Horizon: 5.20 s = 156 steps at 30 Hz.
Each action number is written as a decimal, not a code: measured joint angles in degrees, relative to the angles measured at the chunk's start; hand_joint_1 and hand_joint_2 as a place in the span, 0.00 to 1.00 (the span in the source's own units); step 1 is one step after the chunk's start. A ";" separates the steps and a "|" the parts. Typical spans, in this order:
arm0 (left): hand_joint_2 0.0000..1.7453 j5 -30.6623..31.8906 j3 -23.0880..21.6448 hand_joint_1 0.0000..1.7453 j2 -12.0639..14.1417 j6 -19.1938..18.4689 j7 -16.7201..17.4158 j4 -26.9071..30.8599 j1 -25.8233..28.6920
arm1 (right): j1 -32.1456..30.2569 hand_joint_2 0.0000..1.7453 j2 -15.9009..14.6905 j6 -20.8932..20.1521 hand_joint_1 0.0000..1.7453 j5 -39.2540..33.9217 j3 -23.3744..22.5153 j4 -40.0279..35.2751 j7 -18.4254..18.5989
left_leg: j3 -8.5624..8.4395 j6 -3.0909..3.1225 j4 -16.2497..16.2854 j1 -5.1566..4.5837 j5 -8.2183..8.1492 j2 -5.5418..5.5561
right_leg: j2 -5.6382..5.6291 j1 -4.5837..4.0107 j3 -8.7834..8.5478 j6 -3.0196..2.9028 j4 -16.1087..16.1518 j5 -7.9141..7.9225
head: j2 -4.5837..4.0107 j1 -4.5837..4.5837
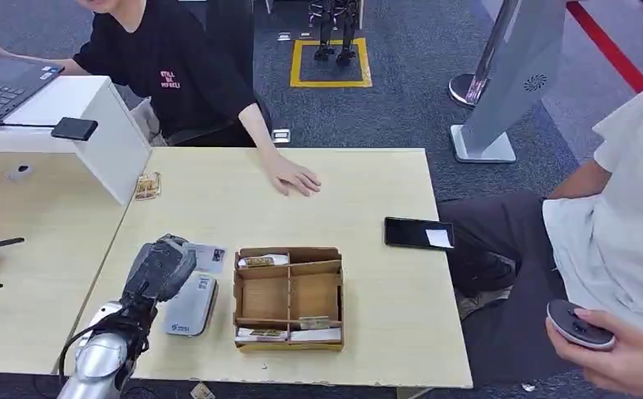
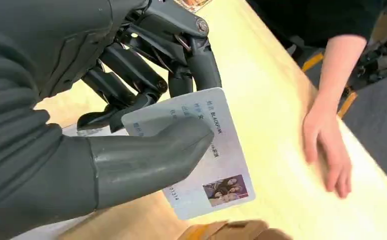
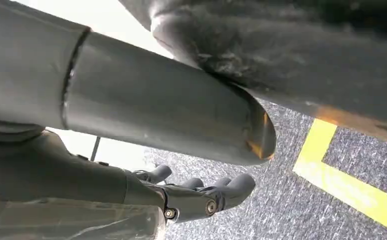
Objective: Pass the card to the sensor for recognition and then transmit it.
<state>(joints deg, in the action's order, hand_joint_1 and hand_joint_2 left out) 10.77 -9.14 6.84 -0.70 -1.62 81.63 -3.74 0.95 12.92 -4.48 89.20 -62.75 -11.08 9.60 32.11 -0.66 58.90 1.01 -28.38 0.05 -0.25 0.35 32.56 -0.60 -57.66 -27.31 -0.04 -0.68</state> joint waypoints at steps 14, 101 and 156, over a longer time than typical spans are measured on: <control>1.00 7.47 0.00 1.00 2.36 -0.60 0.35 6.47 6.96 | -0.08 0.00 -0.02 -0.57 0.00 -1.01 -0.11 -0.20 -0.04 | -0.01 -0.01 0.00 0.00 0.00 0.00 | 0.03 0.00 -0.01 0.00 0.00 0.01 | 0.02 0.00; 1.00 31.63 -0.11 1.00 2.60 3.32 8.15 -1.94 4.54 | -0.06 0.00 0.00 -1.11 0.00 -0.57 -0.48 -0.66 -0.17 | -0.04 -0.01 0.00 0.00 0.00 0.00 | 0.01 0.00 -0.01 -0.01 0.00 0.02 | 0.00 0.00; 1.00 32.33 -0.37 1.00 2.60 1.81 8.33 -3.23 6.01 | -0.06 0.00 0.00 -1.53 0.00 -0.18 -0.48 -0.92 -0.18 | -0.04 0.00 0.00 0.00 0.01 0.00 | 0.02 0.00 -0.03 -0.01 0.00 0.03 | 0.00 0.00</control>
<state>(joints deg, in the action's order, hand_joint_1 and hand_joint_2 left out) 43.10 -9.51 9.44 1.12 6.71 78.40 2.27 0.89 12.92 -6.01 89.02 -63.23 -12.00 9.42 32.07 -0.66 58.90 1.01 -28.37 0.05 -0.23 0.35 32.53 -0.61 -57.66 -27.28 -0.04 -0.68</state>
